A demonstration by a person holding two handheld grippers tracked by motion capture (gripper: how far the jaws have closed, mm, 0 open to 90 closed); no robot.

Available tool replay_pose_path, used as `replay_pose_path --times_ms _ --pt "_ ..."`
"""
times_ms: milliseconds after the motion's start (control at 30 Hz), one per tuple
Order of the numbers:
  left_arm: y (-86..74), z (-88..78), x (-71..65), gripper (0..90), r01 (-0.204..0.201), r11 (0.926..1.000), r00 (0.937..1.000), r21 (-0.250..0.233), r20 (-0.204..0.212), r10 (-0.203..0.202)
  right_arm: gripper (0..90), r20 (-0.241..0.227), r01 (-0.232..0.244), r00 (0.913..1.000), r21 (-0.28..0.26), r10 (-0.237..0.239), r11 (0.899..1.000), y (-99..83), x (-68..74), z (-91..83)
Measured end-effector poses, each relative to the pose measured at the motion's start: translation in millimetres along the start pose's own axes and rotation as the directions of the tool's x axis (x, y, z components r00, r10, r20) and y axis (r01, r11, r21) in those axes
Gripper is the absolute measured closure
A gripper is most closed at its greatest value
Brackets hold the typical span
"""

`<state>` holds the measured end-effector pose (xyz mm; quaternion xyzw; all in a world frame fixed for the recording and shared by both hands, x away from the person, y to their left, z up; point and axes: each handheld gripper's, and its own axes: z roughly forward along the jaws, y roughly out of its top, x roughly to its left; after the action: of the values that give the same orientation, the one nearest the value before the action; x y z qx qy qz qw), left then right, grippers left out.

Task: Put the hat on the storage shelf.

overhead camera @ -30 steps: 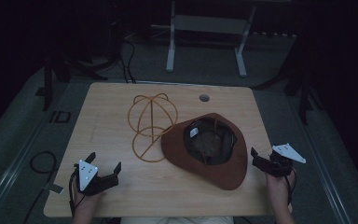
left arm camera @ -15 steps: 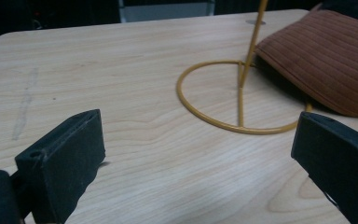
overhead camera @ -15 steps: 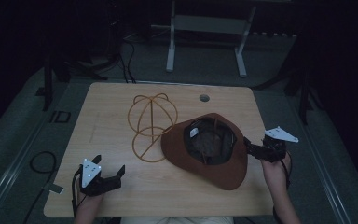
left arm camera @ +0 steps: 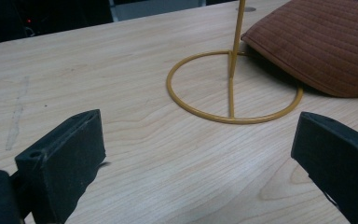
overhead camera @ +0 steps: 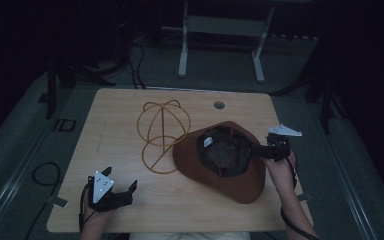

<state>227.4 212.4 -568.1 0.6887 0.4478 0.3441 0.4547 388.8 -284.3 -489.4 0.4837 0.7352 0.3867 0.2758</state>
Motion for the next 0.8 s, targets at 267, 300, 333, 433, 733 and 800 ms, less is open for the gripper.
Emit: replay_pose_path --times_ms 267,300,333,433,733,800 --pt "-0.5 0.4 0.0 3.4 0.003 1.0000 0.9999 0.003 0.010 -0.003 17.8 -0.003 0.015 0.9999 0.068 -0.015 0.998 4.2 10.7 28.2" --pt "-0.5 0.1 0.4 3.4 0.005 1.0000 0.9999 0.001 0.012 -0.005 17.8 -0.003 0.015 0.9999 0.068 -0.015 0.998 4.2 10.7 28.2" --pt "-0.6 -0.2 1.0 3.4 0.007 1.0000 0.9999 -0.001 0.015 -0.007 20.2 0.001 0.029 0.9996 0.072 -0.029 0.997 4.2 12.4 31.2" --pt "-0.7 -0.3 2.1 3.4 0.016 0.9999 0.9998 0.004 0.011 -0.016 22.6 0.038 0.069 0.9966 0.114 -0.073 0.991 2.5 18.8 46.6" --pt "-0.7 -0.5 3.0 3.5 0.025 0.9997 0.9996 0.001 0.012 -0.025 32.3 0.079 0.067 0.9933 0.190 -0.084 0.979 -7.1 23.3 71.7" --pt "-0.5 -0.8 3.2 3.5 0.025 0.9997 0.9996 0.003 0.012 -0.025 35.5 0.113 0.099 0.9861 0.190 -0.121 0.977 -12.5 28.2 76.7"
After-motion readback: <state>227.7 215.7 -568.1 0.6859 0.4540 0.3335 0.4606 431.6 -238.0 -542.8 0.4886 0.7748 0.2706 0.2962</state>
